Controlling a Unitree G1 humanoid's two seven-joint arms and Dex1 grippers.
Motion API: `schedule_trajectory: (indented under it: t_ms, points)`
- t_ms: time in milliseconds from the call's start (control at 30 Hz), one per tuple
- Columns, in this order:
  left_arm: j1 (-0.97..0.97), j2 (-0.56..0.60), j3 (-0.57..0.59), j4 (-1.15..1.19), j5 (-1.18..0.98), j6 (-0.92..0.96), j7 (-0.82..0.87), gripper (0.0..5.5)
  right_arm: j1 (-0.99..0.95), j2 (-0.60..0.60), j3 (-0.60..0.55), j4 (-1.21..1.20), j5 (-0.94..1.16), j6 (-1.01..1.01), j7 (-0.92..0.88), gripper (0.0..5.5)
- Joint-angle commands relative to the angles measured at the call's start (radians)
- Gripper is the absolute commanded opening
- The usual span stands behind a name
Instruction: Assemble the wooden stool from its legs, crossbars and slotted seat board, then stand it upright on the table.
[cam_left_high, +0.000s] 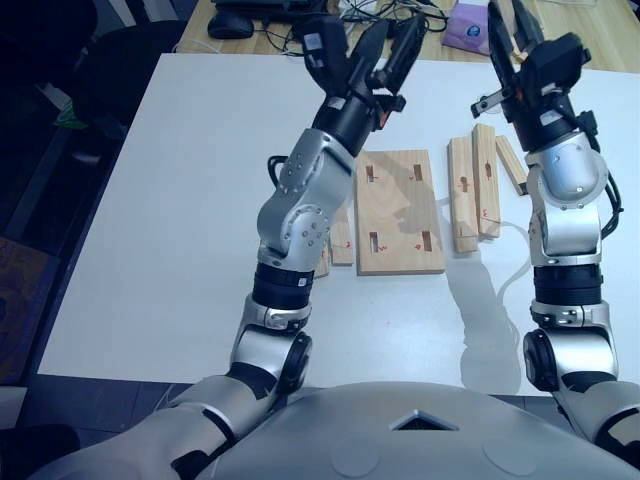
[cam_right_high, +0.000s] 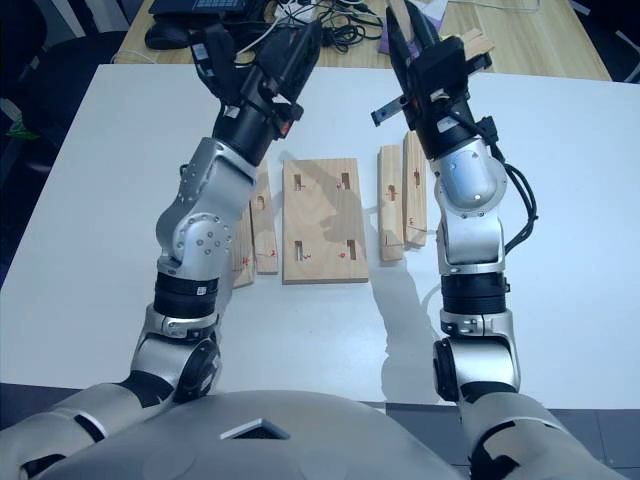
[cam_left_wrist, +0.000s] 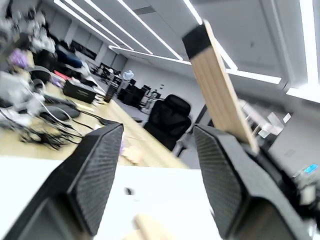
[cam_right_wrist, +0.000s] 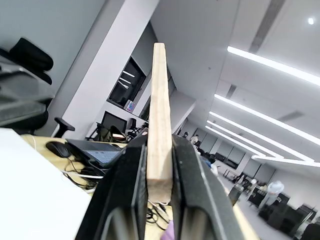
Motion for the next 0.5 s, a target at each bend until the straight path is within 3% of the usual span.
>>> schedule_trajectory:
  t_ms: [33, 67, 167, 500]
  points:
    - [-0.029, 0.28, -0.343, 0.096, 0.616, -0.219, -0.059, 3.27, -0.043, -0.199, 0.104, 0.06, -0.153, -0.093, 0.169, 0.39]
    - [-0.039, 0.332, -0.411, 0.142, 0.734, -0.222, -0.07, 3.3, -0.064, -0.255, 0.126, 0.078, -0.176, -0.101, 0.229, 0.39]
    - [-0.05, 0.378, -0.47, 0.198, 0.927, -0.194, -0.04, 3.3, -0.135, -0.342, 0.168, 0.126, -0.23, -0.104, 0.327, 0.39]
    - [-0.071, 0.329, -0.417, 0.267, 1.174, -0.125, 0.035, 3.3, -0.323, -0.395, 0.312, 0.16, -0.354, -0.024, 0.574, 0.39]
